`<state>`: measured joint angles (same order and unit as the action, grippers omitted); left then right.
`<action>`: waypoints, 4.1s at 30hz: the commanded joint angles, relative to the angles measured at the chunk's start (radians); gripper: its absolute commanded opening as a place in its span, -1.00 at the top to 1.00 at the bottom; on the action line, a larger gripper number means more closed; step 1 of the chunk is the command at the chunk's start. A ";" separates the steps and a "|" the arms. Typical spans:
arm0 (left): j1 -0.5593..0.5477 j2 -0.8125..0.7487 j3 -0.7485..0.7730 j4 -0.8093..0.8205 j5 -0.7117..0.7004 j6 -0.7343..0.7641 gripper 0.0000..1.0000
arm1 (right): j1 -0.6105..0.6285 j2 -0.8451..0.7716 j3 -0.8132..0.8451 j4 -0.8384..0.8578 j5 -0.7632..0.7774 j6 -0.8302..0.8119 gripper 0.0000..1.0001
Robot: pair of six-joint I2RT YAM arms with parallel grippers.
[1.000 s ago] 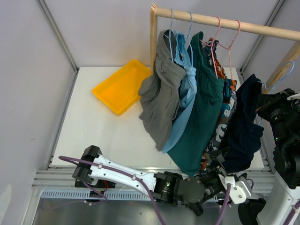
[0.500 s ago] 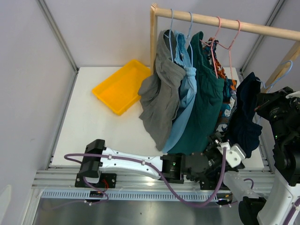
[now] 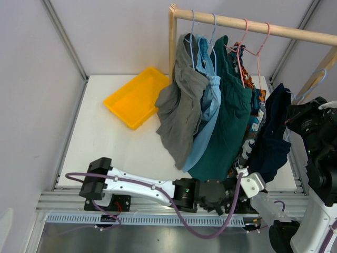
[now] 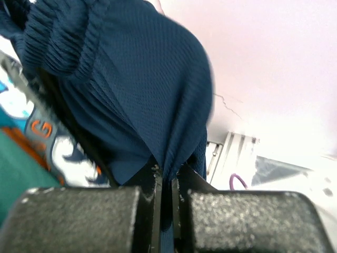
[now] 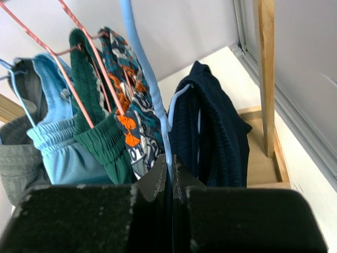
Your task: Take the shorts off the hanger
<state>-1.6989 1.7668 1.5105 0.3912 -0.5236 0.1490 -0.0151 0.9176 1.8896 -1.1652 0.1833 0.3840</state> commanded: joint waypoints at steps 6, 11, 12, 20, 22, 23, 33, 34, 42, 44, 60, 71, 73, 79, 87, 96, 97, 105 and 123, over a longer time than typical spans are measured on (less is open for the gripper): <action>-0.202 -0.188 -0.229 0.029 -0.157 -0.063 1.00 | 0.010 0.073 0.063 0.107 0.084 -0.048 1.00; -0.260 -0.161 -0.291 0.014 -0.167 -0.141 1.00 | 0.012 0.095 0.014 0.144 0.142 -0.077 1.00; -0.266 -0.150 -0.294 0.017 -0.167 -0.140 1.00 | 0.012 0.095 0.006 0.156 0.143 -0.079 1.00; -0.208 -0.033 -0.213 -0.005 -0.187 -0.177 1.00 | 0.012 0.050 0.025 0.044 -0.001 0.024 1.00; -0.151 -0.017 -0.156 -0.017 -0.167 -0.161 1.00 | 0.012 0.014 0.013 0.013 -0.071 0.053 1.00; -0.130 -0.010 -0.118 -0.026 -0.165 -0.155 1.00 | 0.012 0.004 0.014 -0.022 -0.088 0.058 1.00; 0.189 0.172 0.438 -0.483 -0.095 -0.230 1.00 | 0.012 -0.022 0.216 -0.333 -0.264 0.062 1.00; 0.224 0.190 0.509 -0.568 -0.086 -0.244 1.00 | 0.012 -0.016 0.241 -0.352 -0.266 0.064 1.00; 0.084 -0.056 0.158 -0.523 -0.160 -0.339 1.00 | 0.012 0.027 0.246 -0.266 -0.185 0.040 1.00; 0.020 -0.114 0.050 -0.551 -0.190 -0.376 1.00 | 0.012 0.047 0.233 -0.196 -0.125 0.027 1.00; -0.396 -0.444 -0.405 -0.762 -0.334 -0.799 1.00 | 0.034 0.395 0.440 0.136 0.047 -0.019 1.00; -0.403 -0.507 -0.493 -0.743 -0.392 -0.876 1.00 | -0.112 0.546 0.341 0.358 -0.036 -0.013 1.00; -0.401 -0.524 -0.498 -0.756 -0.406 -0.893 1.00 | -0.135 0.560 0.306 0.387 -0.044 -0.004 1.00; -0.386 -0.560 -0.504 -0.836 -0.423 -0.937 1.00 | -0.157 0.505 0.128 0.479 -0.096 0.013 1.00; -0.283 -0.615 -0.400 -1.133 -0.481 -0.950 1.00 | -0.180 0.313 -0.098 0.483 -0.133 0.001 0.63; 0.042 -0.843 -0.218 -1.286 -0.518 -0.694 1.00 | -0.187 0.158 -0.172 0.386 0.010 -0.048 -0.99; 0.074 -0.863 -0.201 -1.278 -0.521 -0.622 1.00 | -0.190 0.133 -0.181 0.369 0.031 -0.051 -0.99; 0.604 -0.868 -0.024 -1.020 -0.246 -0.252 1.00 | -0.195 -0.031 -0.250 0.308 0.128 -0.086 -0.99; 1.360 -0.142 0.980 -0.784 0.353 -0.287 1.00 | -0.114 -0.249 -0.508 0.335 0.089 -0.057 -0.99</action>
<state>-0.3809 1.6859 2.5000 -0.6193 -0.2676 -0.1234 -0.1669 0.6891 1.3746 -0.8635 0.2043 0.3622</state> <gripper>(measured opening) 0.045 0.993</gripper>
